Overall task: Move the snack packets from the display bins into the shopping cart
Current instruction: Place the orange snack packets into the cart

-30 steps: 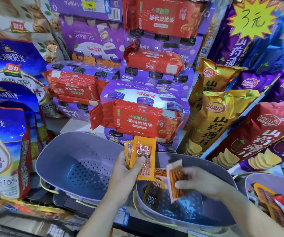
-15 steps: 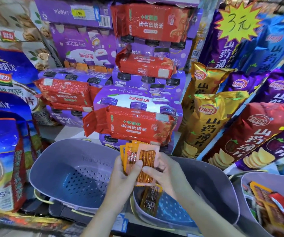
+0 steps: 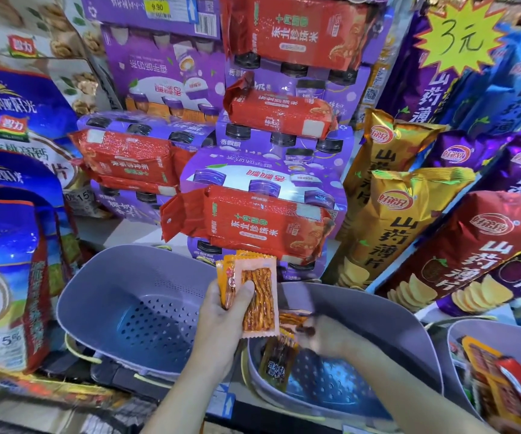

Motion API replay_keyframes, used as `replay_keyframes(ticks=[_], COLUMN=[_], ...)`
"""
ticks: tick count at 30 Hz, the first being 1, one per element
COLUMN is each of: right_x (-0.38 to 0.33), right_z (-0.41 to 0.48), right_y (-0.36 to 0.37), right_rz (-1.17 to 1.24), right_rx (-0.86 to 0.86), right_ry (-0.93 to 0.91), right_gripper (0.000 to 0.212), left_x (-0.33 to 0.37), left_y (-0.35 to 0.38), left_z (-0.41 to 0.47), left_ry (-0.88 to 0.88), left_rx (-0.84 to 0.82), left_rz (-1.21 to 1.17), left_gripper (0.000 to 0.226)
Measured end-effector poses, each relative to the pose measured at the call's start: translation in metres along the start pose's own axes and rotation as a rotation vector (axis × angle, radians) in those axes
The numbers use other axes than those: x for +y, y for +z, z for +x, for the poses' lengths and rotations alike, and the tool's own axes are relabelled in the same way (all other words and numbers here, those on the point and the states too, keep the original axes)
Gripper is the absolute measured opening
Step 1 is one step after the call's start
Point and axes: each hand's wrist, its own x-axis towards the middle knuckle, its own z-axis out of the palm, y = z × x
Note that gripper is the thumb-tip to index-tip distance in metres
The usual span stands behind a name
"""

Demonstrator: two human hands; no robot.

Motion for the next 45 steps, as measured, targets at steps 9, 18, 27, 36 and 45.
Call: replay_keyframes(ticks=[9,18,27,36,45], right_x=[-0.001,-0.009,-0.014,-0.017,-0.021], right_z=[0.015,0.018,0.011,0.011,0.014], right_y=[0.020,0.041,0.034,0.038,0.034], right_rz=[0.354,0.641,0.516,0.394,-0.116], right_rx=[0.040,-0.039,-0.019,0.007,-0.105], right_ry=[0.146,0.261,0.246,0.198,0.088], right_gripper=[0.027,0.026,0.016,0.032,0.040], left_x=[0.004,0.003,0.002,0.001,0.003], left_y=[0.003,0.002,0.002,0.001,0.002], left_z=[-0.005,-0.004,-0.004,-0.003,-0.005], left_ry=[0.030,0.033,0.027,0.016,0.021], left_rx=[-0.001,-0.013,0.005,0.007,0.018], left_rz=[0.035,0.060,0.065,0.093,0.110], left_gripper=[0.068,0.058,0.054,0.042,0.048])
